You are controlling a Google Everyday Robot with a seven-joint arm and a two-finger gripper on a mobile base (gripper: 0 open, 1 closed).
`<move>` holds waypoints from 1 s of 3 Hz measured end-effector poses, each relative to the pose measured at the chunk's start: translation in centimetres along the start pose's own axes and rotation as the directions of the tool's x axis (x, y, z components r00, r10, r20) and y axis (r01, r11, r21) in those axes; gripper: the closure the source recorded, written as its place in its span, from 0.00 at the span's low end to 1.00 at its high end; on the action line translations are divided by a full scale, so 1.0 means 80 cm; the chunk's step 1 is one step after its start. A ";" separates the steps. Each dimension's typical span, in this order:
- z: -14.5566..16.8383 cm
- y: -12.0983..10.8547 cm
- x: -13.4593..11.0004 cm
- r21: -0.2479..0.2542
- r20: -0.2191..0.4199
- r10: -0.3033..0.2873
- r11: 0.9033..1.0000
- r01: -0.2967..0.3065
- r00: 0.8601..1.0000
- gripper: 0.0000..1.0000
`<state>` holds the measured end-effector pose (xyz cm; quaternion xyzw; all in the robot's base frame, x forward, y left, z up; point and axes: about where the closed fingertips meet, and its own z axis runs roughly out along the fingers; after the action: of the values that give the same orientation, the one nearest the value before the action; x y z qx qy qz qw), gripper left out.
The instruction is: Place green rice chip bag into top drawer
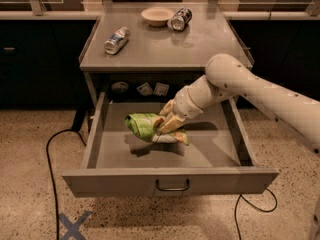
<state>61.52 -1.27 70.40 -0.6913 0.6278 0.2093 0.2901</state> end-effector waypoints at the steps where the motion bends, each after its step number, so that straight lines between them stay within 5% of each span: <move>1: 0.028 -0.002 0.055 0.039 -0.053 0.097 0.995 -0.095 0.994 1.00; 3: 0.037 0.001 0.080 0.038 -0.082 0.154 0.988 -0.151 0.985 1.00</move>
Offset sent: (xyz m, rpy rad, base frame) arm 0.0134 -0.0496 -0.1058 -0.1120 0.1163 -0.2347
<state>62.46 -4.09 63.95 -0.6449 0.6938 0.1914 0.2572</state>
